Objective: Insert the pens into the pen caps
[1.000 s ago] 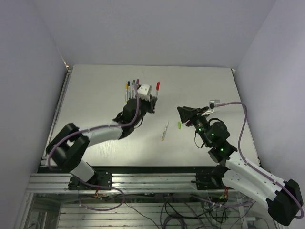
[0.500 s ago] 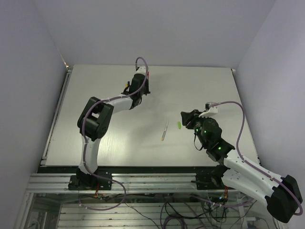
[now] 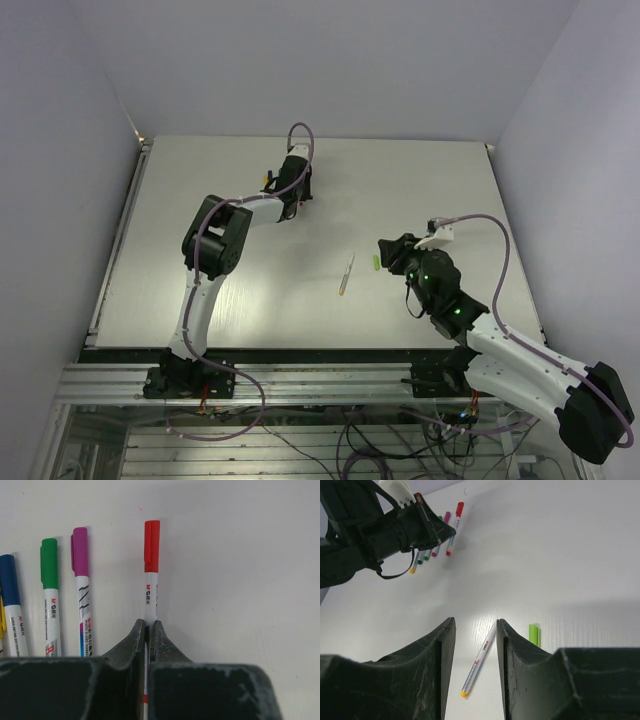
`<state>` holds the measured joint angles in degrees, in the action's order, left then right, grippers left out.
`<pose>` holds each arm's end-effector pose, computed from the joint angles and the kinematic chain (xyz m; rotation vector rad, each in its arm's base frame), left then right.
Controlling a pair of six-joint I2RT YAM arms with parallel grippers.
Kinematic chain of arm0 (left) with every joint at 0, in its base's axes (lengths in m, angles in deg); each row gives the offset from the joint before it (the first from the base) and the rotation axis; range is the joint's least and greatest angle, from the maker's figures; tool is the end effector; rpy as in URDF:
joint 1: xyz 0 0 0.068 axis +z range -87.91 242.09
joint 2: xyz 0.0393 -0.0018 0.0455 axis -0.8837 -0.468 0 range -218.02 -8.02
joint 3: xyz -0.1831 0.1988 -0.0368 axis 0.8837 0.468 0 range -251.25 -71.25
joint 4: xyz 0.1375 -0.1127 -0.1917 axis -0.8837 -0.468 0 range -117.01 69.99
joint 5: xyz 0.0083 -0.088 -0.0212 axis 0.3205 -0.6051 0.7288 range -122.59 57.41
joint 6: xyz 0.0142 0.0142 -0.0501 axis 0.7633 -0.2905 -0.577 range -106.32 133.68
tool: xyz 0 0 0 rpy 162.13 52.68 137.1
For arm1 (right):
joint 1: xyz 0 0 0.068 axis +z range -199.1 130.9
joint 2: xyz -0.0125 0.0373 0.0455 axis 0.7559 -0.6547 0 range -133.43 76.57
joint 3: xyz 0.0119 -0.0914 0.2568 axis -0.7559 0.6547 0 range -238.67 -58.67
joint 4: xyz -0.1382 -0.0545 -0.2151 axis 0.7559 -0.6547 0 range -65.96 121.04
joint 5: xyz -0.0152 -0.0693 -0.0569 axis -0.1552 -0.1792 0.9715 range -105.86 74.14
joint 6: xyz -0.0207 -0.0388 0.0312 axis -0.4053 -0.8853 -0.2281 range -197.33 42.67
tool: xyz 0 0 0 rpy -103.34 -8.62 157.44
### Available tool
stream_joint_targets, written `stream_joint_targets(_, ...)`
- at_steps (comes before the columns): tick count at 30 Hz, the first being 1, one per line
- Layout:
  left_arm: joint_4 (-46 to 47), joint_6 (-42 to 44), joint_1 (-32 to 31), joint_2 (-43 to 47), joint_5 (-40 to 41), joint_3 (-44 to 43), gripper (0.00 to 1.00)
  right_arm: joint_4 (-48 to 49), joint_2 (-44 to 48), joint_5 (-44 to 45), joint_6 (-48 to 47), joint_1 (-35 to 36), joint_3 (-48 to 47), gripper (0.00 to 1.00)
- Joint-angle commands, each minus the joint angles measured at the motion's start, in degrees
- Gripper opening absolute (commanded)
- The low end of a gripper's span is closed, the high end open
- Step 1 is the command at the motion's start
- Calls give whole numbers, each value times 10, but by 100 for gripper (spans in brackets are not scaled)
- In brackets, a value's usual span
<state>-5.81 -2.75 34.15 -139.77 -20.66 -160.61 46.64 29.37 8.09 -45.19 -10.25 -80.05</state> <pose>0.4567 -0.2339 0.1381 0.0783 2.0604 -0.2661 0.1588 0.1092 0.2357 0.2057 1.7528 0.5433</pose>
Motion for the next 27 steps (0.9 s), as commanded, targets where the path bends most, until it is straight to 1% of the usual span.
stream_joint_targets(1, -20, 18, 5, -14, 19, -30, 7, 16, -3, 1, 10, -1, 9, 38)
stream_joint_targets(7, -36, 22, 6, -26, 52, -43, 7, 19, -6, 4, 11, -2, 14, 37)
stream_joint_targets(12, -46, 27, 7, -29, 76, -50, 10, 17, -9, 5, 9, -2, 15, 37)
stream_joint_targets(17, -54, 27, 7, -24, 96, -49, 21, 22, -10, 5, 10, -2, 18, 37)
stream_joint_targets(23, -34, 24, 7, -4, 86, -33, 40, 26, -15, 0, 11, -2, 16, 37)
stream_joint_targets(27, -25, 25, 7, 13, 80, -26, 44, 24, -14, 0, 10, -1, 14, 37)
